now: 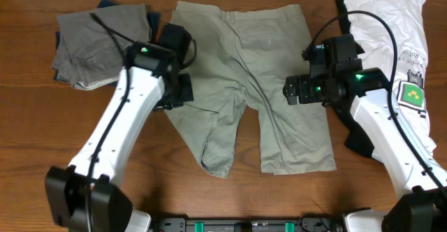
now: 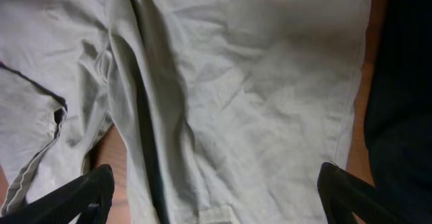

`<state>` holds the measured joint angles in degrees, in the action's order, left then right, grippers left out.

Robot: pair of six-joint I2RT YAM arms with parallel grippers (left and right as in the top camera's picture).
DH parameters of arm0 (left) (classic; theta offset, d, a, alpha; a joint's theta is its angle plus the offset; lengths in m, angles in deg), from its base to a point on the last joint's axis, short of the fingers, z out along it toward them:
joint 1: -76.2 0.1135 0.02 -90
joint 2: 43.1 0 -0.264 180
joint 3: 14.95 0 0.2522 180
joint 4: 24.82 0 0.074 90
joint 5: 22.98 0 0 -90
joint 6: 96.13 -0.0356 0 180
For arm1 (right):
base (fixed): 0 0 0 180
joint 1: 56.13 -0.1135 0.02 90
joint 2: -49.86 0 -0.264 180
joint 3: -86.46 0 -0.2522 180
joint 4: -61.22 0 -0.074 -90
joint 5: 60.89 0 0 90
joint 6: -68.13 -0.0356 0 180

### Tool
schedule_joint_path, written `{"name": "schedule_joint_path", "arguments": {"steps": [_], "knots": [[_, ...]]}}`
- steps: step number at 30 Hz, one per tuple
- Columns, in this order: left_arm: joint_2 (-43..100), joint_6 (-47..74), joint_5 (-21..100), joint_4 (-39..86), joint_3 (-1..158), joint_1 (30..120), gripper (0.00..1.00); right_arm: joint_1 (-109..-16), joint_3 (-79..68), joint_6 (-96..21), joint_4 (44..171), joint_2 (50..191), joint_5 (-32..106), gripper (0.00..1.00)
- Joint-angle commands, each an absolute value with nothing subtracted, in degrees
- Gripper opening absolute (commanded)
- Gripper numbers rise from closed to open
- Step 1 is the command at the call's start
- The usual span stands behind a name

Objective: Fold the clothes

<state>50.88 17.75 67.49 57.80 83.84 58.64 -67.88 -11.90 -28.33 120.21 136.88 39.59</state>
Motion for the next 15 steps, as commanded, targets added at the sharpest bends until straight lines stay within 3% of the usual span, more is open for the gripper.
{"name": "schedule_joint_path", "arguments": {"steps": [1,4,6,10,15], "knots": [[52.0,18.2,68.4,55.4,84.1,57.9,0.17,-67.6,-10.7,-27.3,119.4,136.1,39.9,0.95],[54.8,18.1,67.5,50.3,83.4,56.1,0.45,-67.6,-10.7,-27.3,119.4,136.1,39.9,0.95],[57.5,18.1,67.5,48.0,83.4,55.0,0.53,-67.6,-10.7,-27.4,119.7,136.1,39.9,0.95],[64.5,13.9,67.5,44.4,83.4,53.0,0.59,-67.6,-10.7,-27.4,120.1,136.1,39.9,0.95],[71.0,12.5,67.5,43.7,83.4,52.4,0.6,-67.6,-10.7,-27.4,120.2,136.1,39.9,0.95]]}}
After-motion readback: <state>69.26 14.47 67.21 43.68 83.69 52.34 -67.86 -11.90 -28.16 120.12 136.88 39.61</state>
